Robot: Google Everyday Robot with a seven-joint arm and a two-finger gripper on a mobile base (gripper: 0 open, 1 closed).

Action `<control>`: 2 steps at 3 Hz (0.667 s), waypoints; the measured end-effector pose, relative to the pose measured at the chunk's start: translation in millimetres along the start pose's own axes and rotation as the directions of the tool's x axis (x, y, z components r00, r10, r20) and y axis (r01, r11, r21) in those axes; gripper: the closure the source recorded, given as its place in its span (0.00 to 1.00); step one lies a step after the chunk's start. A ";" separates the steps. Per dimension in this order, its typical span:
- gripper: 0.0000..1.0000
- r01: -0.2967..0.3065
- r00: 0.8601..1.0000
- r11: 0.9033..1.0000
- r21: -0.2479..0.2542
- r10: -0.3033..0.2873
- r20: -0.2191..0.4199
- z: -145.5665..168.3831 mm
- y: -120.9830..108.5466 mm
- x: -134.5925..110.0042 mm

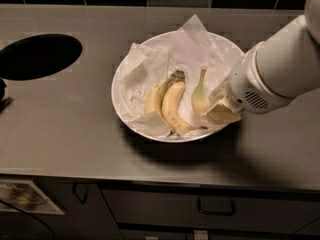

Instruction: Pick banana from white bowl

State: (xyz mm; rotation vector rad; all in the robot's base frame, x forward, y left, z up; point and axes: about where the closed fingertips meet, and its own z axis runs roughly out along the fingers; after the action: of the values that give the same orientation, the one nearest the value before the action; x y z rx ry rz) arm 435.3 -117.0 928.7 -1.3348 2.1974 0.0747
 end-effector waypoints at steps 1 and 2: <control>1.00 0.042 0.997 0.999 0.020 -0.043 0.059 -26.3 5.1 -9.3; 1.00 0.088 0.987 0.996 0.023 -0.091 0.130 -48.1 8.6 -16.0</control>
Offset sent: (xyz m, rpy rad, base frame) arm -0.0341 -0.0005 0.0634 0.1217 -0.1550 0.1780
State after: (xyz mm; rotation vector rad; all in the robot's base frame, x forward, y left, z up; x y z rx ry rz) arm 412.9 -115.6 974.9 -1.3773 2.0221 0.1061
